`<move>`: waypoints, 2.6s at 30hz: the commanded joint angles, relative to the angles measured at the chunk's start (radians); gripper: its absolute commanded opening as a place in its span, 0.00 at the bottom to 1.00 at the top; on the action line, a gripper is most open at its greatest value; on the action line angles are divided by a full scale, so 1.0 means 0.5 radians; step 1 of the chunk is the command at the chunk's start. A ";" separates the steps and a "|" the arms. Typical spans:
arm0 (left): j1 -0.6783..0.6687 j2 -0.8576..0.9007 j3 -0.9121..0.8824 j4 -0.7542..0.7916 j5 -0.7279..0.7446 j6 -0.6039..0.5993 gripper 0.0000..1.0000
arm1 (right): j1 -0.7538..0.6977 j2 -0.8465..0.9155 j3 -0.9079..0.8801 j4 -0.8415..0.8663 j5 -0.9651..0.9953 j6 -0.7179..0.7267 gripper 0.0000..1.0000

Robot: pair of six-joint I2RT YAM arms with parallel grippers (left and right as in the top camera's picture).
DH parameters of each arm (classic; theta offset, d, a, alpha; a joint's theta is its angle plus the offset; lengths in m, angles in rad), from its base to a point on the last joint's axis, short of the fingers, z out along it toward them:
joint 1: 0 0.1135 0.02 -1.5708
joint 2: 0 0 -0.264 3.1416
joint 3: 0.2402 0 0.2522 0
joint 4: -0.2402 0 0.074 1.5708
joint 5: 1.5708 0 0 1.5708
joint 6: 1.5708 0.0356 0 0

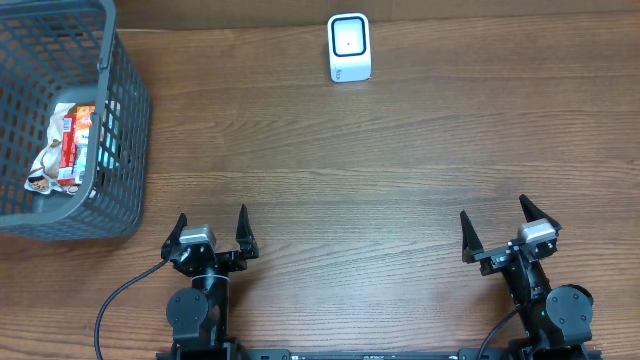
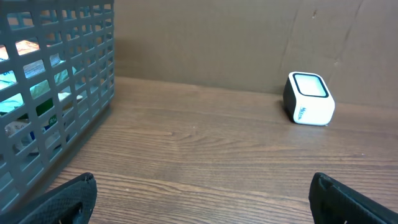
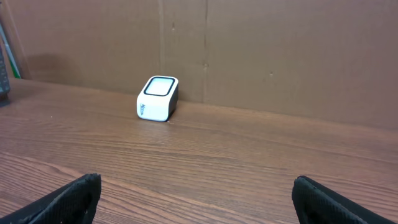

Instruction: Scan the item barcode

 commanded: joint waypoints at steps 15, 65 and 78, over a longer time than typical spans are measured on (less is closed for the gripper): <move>-0.013 -0.011 -0.007 0.002 0.021 -0.008 1.00 | -0.002 -0.018 -0.021 0.005 -0.005 -0.002 1.00; -0.013 0.103 1.009 -1.086 0.346 -0.517 1.00 | -0.002 -0.018 -0.021 0.005 -0.005 -0.002 1.00; -0.013 1.148 2.055 -1.747 0.757 -0.253 1.00 | -0.002 -0.018 -0.021 0.005 -0.005 -0.002 1.00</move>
